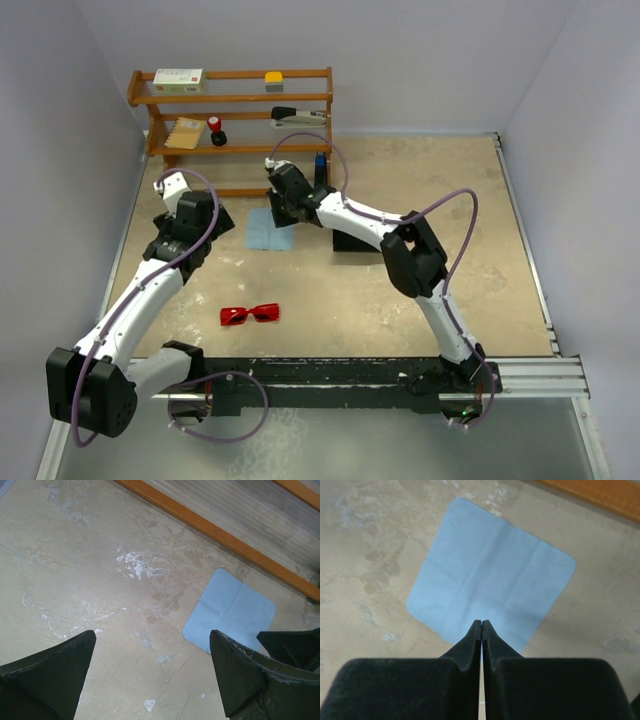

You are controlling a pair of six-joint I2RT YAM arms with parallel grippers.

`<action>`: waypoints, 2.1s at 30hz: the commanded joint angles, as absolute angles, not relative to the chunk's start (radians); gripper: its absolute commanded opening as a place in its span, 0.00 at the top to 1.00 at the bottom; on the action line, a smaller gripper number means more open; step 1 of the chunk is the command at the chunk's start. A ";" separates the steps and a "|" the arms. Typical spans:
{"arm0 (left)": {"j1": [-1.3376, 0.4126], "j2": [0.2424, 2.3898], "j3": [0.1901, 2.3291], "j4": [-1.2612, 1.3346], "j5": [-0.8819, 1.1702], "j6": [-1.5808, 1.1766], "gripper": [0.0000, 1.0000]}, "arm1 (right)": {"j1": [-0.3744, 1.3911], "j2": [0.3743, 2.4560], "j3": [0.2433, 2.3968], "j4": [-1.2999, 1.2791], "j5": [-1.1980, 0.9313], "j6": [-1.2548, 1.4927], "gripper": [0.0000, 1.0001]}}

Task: Organize the sunglasses
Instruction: Move the glasses cleaning cloth to the center of the board.

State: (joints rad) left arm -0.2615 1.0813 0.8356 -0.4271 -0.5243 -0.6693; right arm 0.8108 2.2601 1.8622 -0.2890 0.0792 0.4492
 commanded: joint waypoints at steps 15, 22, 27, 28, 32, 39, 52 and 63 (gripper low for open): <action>-0.235 1.051 0.833 -0.396 -0.529 -0.652 0.07 | 0.822 2.358 1.920 -0.303 0.009 0.438 1.00; -0.232 1.067 0.831 -0.379 -0.516 -0.659 0.07 | 0.830 2.245 1.689 -0.297 0.019 0.417 1.00; -0.230 1.076 0.833 -0.367 -0.509 -0.663 0.07 | 0.830 2.151 1.543 -0.291 0.026 0.414 1.00; -0.230 1.077 0.834 -0.367 -0.509 -0.663 0.07 | 0.831 2.131 1.514 -0.285 0.027 0.416 1.00; -0.230 1.080 0.835 -0.362 -0.508 -0.664 0.07 | 0.830 2.050 1.397 -0.267 0.025 0.429 1.00; -0.227 1.081 0.838 -0.362 -0.505 -0.657 0.07 | 0.836 1.898 1.167 -0.226 0.022 0.469 1.00; -0.225 1.090 0.844 -0.353 -0.497 -0.655 0.07 | 0.914 1.679 0.875 -0.207 0.027 0.564 1.00; -0.225 1.106 0.835 -0.337 -0.457 -0.667 0.07 | 0.917 1.480 0.693 -0.271 0.060 0.585 1.00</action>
